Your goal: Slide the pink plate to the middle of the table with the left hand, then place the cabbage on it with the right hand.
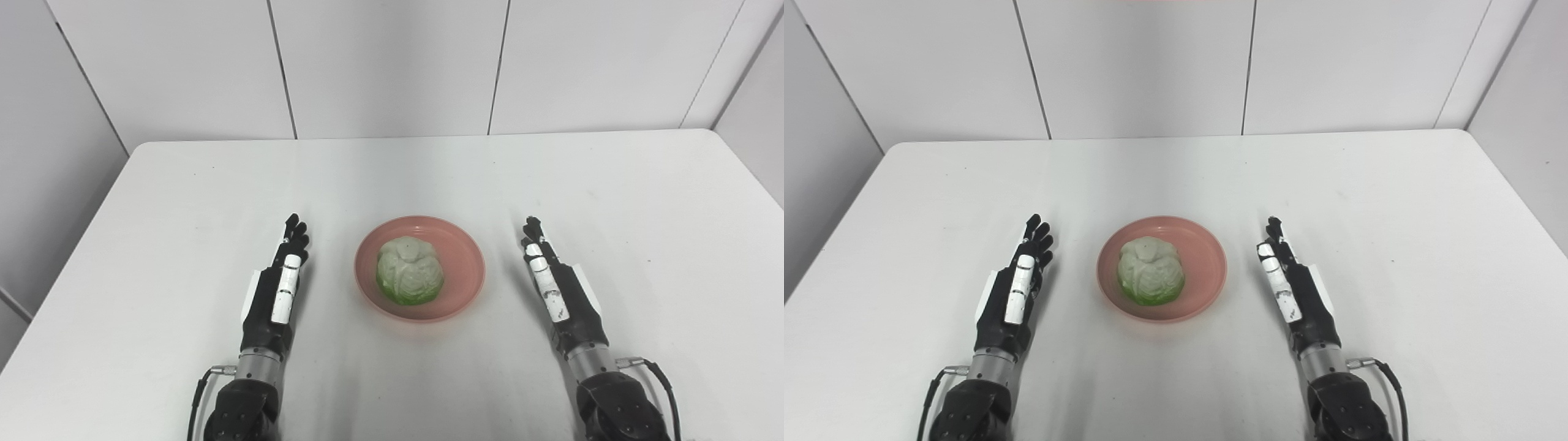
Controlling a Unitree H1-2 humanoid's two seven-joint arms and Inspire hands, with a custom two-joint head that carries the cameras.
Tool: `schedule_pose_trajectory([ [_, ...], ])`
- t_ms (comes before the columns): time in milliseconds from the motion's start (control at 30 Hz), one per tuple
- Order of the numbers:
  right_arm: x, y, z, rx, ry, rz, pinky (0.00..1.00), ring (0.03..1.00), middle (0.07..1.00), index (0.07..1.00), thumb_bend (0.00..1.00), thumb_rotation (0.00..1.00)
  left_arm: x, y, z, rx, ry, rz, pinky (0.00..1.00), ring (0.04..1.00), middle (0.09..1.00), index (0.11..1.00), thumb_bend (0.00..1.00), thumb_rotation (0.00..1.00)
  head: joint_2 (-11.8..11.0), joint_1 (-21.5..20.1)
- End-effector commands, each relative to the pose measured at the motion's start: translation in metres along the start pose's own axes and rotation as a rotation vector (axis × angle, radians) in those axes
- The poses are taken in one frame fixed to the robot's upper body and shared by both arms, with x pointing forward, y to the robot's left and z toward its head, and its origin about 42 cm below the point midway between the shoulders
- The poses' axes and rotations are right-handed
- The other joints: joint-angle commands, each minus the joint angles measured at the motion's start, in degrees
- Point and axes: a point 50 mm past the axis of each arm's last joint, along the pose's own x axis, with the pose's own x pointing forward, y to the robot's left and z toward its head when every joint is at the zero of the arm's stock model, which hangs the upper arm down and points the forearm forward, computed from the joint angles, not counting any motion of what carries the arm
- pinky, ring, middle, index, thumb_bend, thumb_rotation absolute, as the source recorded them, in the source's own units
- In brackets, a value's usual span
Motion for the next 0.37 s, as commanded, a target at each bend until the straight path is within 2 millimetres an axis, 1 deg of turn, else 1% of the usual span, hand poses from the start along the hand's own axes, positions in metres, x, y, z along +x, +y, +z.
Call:
schedule_pose_trajectory([
  [0, 0.0055, 0.0018, 0.0101, 0.008, -0.057, 0.008, 1.0, 1.0, 1.0, 1.0, 0.43, 1.0, -0.0046, 0.0037, -0.0089, 0.001, 0.026, 0.0, 1.0, 0.991, 1.0, 1.0, 0.61, 1.0, 0.23, -0.13],
  [200, 0.0053, 0.0031, 0.0111, 0.013, -0.054, 0.014, 1.0, 1.0, 1.0, 1.0, 0.42, 1.0, -0.0053, 0.0036, -0.0068, 0.002, 0.031, -0.004, 0.99, 0.987, 0.997, 1.0, 0.62, 1.0, 0.36, -0.45],
  [333, 0.0053, 0.0036, 0.0108, 0.021, -0.047, 0.014, 1.0, 1.0, 1.0, 1.0, 0.44, 1.0, -0.0052, 0.0036, -0.0066, 0.004, 0.035, -0.011, 1.0, 0.989, 0.999, 1.0, 0.61, 1.0, 0.32, -0.51],
])
